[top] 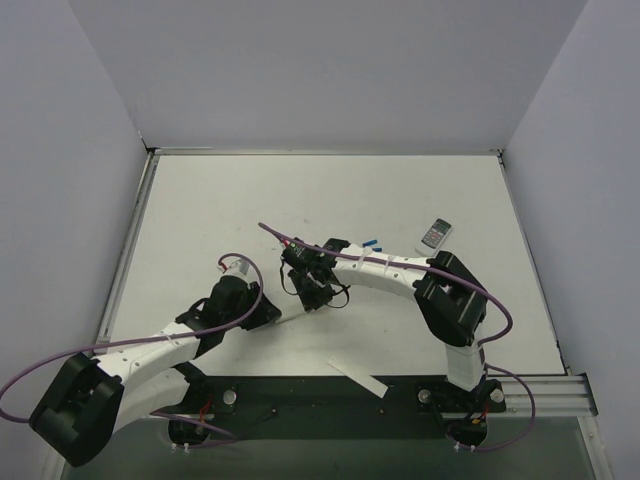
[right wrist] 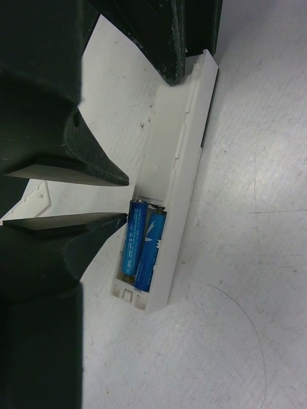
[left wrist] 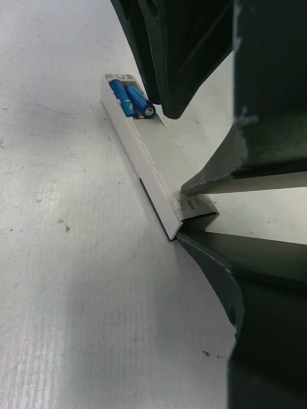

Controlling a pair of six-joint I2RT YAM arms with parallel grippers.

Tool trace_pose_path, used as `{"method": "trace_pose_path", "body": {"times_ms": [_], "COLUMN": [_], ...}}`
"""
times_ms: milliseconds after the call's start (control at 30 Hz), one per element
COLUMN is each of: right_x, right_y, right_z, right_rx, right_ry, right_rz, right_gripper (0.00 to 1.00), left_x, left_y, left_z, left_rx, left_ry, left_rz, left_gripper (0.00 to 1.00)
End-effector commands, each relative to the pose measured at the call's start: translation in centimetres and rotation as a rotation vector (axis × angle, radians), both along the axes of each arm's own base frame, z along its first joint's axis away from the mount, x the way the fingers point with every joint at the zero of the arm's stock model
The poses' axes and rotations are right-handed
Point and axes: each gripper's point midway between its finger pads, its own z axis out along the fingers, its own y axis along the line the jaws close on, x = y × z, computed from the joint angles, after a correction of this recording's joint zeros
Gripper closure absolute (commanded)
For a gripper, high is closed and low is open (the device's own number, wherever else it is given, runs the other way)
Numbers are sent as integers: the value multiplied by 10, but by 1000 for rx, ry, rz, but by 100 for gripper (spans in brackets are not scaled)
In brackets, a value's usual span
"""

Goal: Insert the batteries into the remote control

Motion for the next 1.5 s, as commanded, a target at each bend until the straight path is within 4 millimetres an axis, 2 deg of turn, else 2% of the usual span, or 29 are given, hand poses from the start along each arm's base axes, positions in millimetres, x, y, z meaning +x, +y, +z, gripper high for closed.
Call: {"method": "trace_pose_path", "body": {"times_ms": [0,433,1000,1233,1467], "right_x": [9,20,8,6,14], "right_y": [5,1,-24,-34,-53], "right_z": [39,35,-9,-17,-25], "right_rx": [50,17,-109,-134,-207], "right_ry": [-71,-98,-36,-23,-65], "right_rz": [-6,-26,-13,-18,-21], "right_gripper": [80,81,92,94,97], "left_x": [-6,-5,-5,-5,-5], "left_y": [9,9,10,11,12], "left_z": [-13,-12,-13,-14,-15], "left_rx": [73,93,102,109,113], "left_ry": [35,26,33,38,40], "left_rz": [0,5,7,13,20], "left_gripper": [62,62,63,63,63]}}
